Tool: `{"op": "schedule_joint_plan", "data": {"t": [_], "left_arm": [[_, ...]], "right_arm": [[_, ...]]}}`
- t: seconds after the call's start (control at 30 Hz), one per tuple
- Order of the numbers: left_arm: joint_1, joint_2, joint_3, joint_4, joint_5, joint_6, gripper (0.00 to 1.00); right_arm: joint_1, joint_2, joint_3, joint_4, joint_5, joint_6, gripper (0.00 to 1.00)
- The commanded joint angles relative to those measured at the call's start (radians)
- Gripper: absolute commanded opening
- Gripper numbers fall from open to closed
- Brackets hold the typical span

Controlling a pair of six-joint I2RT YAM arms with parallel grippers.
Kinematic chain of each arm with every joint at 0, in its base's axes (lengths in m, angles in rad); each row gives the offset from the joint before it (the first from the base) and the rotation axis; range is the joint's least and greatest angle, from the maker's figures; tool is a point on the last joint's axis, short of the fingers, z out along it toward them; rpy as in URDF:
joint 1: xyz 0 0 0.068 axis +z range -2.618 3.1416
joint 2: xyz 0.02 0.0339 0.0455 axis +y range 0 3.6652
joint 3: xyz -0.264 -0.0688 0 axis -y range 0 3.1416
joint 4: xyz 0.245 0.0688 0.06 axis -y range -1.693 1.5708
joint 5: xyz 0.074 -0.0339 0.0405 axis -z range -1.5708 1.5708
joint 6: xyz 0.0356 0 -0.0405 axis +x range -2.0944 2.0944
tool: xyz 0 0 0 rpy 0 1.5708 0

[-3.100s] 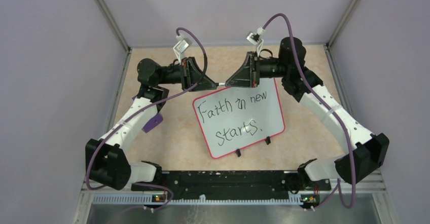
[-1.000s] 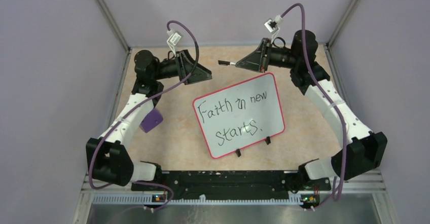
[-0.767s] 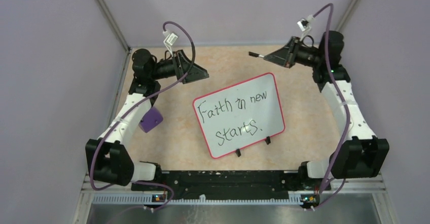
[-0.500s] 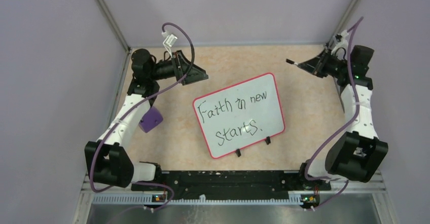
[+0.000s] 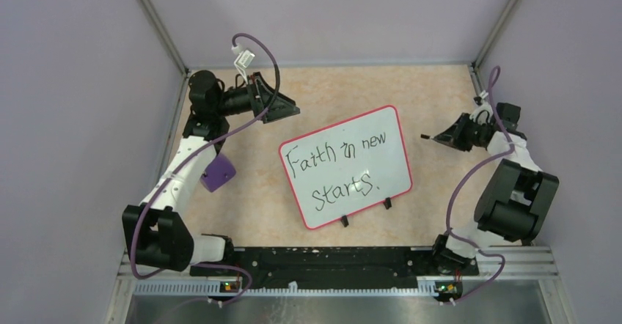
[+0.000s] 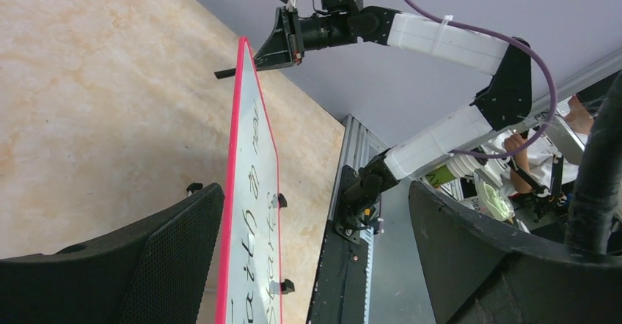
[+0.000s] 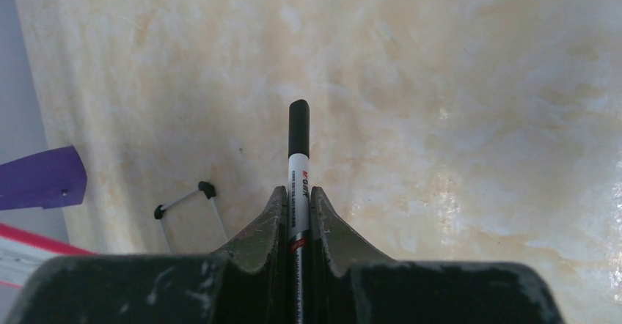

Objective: Write a sentence on the whiteboard
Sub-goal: Put down the whiteboard marker at the center of the board, then reset both arms

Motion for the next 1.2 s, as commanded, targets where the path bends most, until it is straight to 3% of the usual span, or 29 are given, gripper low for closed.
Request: {"op": "schedule_joint_plan", "data": {"t": [0.0, 0.23, 0.5, 0.8, 0.93, 1.0, 1.03, 1.17], "left_arm": [[0.008, -0.033, 0.011, 0.019, -0.006, 0.025, 0.99], [0.014, -0.032, 0.003, 0.014, -0.002, 0.033, 0.99], [0.016, -0.026, -0.002, 0.014, -0.003, 0.035, 0.99], [0.017, -0.022, -0.003, -0.020, -0.009, 0.067, 0.99], [0.018, -0.015, 0.037, -0.180, -0.041, 0.192, 0.99], [0.019, -0.006, 0.083, -0.329, -0.071, 0.299, 0.99], [0.019, 0.001, 0.116, -0.418, -0.099, 0.364, 0.99], [0.037, 0.078, 0.303, -0.812, -0.265, 0.665, 0.99]], "right_arm": [[-0.012, 0.067, -0.018, 0.106, 0.040, -0.023, 0.04], [-0.029, 0.167, -0.034, 0.157, 0.036, -0.013, 0.10], [-0.030, 0.187, -0.042, 0.142, 0.047, -0.035, 0.37], [-0.035, 0.185, -0.053, 0.110, 0.059, -0.080, 0.43], [-0.036, 0.148, -0.034, 0.082, 0.044, -0.100, 0.52], [-0.037, 0.121, -0.006, 0.053, 0.041, -0.115, 0.65], [-0.036, 0.106, 0.010, 0.037, 0.041, -0.122, 0.79], [-0.036, 0.044, 0.110, -0.047, 0.010, -0.176, 0.84]]}}
